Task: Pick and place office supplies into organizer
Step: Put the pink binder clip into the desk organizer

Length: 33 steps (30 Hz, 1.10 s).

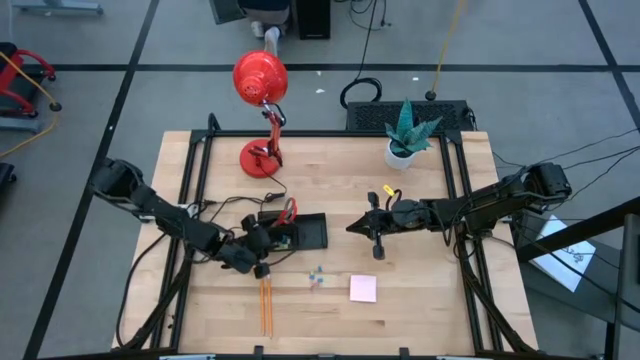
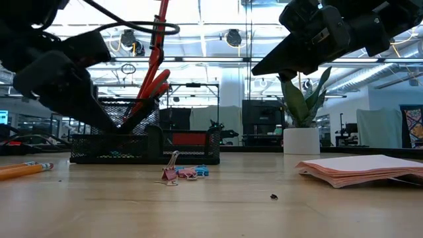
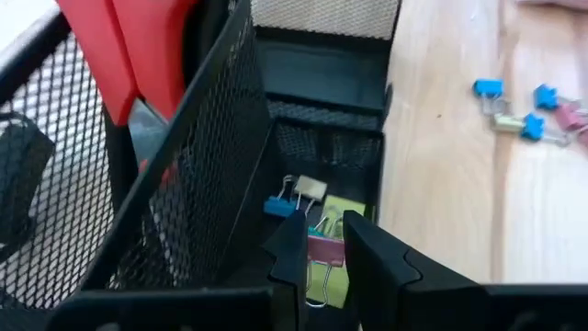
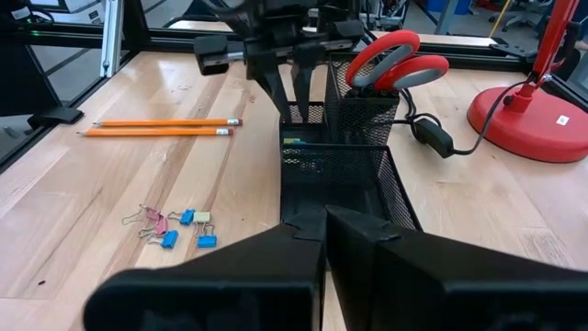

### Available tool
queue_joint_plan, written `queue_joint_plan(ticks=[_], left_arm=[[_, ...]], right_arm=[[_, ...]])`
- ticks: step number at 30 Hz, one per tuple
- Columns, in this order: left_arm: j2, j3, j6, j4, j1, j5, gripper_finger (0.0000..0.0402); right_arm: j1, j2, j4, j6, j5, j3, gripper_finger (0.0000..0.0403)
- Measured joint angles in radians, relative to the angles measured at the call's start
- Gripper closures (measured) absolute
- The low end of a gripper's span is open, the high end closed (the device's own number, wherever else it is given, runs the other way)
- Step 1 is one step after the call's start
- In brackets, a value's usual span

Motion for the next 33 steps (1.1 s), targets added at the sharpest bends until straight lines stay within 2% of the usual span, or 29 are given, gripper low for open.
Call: queue_joint_plan(ticks=[8, 27, 33], left_arm=[[0.042, 0.001, -0.003, 0.008, 0.000, 0.006, 0.0339], [0.045, 0.000, 0.041, 0.031, -0.001, 0.022, 0.0339], [0.045, 0.000, 0.048, 0.036, 0.000, 0.022, 0.0309]], right_arm=[[0.000, 0.000, 0.000, 0.000, 0.000, 0.000, 0.0399], [0.000, 0.000, 0.000, 0.000, 0.000, 0.000, 0.0399], [0.000, 0.000, 0.000, 0.000, 0.000, 0.000, 0.0399]])
